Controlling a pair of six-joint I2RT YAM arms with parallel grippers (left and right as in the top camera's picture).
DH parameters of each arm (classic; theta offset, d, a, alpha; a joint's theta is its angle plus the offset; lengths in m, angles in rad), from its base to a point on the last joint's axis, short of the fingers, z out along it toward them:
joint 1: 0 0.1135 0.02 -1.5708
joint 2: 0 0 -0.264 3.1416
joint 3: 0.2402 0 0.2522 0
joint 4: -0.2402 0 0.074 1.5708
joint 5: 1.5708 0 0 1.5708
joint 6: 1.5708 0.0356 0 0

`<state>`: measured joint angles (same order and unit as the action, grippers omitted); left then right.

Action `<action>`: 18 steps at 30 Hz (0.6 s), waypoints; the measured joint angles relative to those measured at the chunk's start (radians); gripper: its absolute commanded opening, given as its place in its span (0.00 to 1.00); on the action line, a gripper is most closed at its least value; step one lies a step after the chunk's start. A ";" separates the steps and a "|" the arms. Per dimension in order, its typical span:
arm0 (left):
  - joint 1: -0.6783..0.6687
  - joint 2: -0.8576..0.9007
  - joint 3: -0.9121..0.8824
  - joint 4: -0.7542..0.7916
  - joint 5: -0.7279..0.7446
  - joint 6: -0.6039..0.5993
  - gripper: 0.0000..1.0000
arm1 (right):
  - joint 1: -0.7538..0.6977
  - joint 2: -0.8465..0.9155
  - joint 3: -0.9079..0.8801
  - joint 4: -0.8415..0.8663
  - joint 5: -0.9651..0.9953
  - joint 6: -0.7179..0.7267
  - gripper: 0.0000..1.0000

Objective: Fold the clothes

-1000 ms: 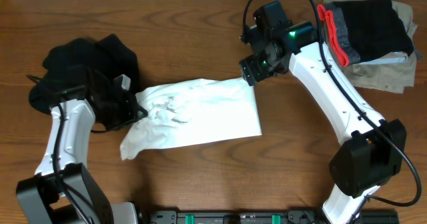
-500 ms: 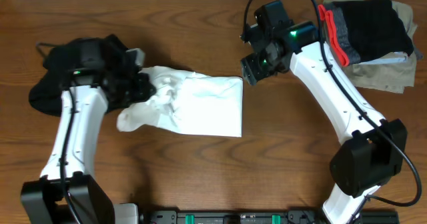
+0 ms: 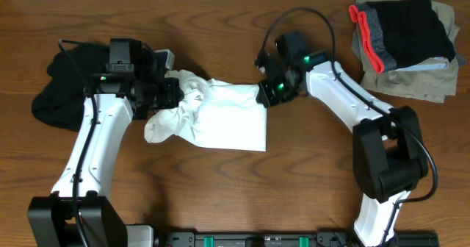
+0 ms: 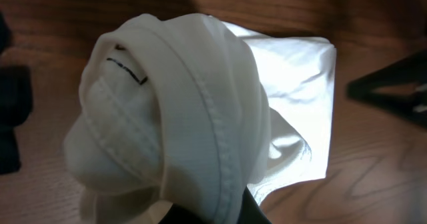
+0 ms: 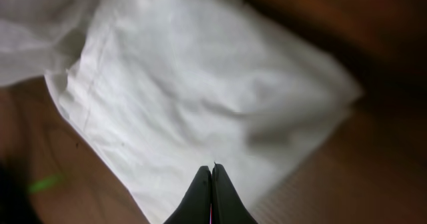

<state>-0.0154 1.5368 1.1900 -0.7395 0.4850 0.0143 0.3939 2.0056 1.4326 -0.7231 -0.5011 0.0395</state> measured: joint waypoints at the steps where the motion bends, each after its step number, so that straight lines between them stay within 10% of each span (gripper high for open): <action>1: -0.005 0.000 0.000 0.005 0.000 -0.001 0.06 | 0.000 0.001 -0.018 0.011 -0.015 0.002 0.01; 18: -0.101 0.000 0.000 0.034 -0.003 -0.024 0.06 | -0.021 0.144 -0.046 -0.002 -0.135 0.006 0.01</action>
<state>-0.1169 1.5368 1.1900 -0.7055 0.4820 -0.0101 0.3729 2.1498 1.3869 -0.7246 -0.6365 0.0452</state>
